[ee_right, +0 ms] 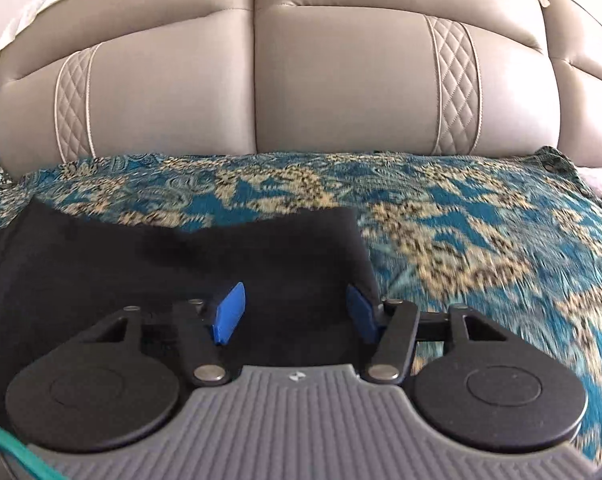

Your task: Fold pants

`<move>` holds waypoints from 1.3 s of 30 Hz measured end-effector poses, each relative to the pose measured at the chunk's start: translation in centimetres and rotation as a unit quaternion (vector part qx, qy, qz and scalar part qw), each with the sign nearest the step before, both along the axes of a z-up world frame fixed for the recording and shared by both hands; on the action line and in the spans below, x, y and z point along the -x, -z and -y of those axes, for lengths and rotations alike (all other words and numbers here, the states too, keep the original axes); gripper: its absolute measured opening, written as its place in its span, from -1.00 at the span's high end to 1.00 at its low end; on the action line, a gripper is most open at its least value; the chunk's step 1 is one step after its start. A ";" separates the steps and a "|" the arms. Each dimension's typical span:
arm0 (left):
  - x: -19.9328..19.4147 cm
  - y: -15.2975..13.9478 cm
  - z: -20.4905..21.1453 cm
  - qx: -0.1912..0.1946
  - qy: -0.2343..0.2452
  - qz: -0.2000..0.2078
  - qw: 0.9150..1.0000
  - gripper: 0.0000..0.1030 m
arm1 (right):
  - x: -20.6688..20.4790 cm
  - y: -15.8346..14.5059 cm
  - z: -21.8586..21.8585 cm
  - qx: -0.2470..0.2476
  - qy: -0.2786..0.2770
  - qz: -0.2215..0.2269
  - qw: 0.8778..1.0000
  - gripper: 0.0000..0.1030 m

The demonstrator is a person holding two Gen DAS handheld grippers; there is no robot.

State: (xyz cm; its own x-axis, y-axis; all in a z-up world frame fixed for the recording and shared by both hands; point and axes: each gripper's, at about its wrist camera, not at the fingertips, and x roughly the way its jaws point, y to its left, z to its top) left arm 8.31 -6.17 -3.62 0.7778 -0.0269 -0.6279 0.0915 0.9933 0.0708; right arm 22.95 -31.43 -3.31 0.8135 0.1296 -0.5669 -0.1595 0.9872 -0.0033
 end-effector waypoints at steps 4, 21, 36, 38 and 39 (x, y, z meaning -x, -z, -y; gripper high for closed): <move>0.0 0.0 0.1 -0.001 -0.005 0.001 1.000 0.24 | -2.3 0.1 0.0 0.004 0.006 -0.001 1.000 -0.35; 0.5 -1.2 -0.6 0.013 -0.004 -0.011 1.000 -0.32 | -3.8 -0.3 -4.4 0.034 0.026 0.051 0.998 -0.70; 3.9 -2.1 -8.3 0.058 -0.085 -0.014 0.995 -0.52 | 8.4 1.3 -13.0 0.028 -0.134 0.081 0.987 -1.00; 4.1 -2.1 -9.8 0.069 -0.103 -0.016 0.992 -0.54 | 9.9 1.6 -13.9 0.024 -0.148 0.080 0.985 -1.00; 4.2 -2.0 -10.5 0.075 -0.111 -0.016 0.991 -0.55 | 10.7 1.8 -14.2 0.019 -0.154 0.080 0.985 -1.00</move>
State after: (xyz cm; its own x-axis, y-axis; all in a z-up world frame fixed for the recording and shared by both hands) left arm 4.11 4.37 -1.59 0.7545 0.0484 -0.6545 -0.1306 0.9884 -0.0775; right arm 12.23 -17.21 -5.11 0.8179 0.3659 -0.4440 -0.4461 0.8906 -0.0879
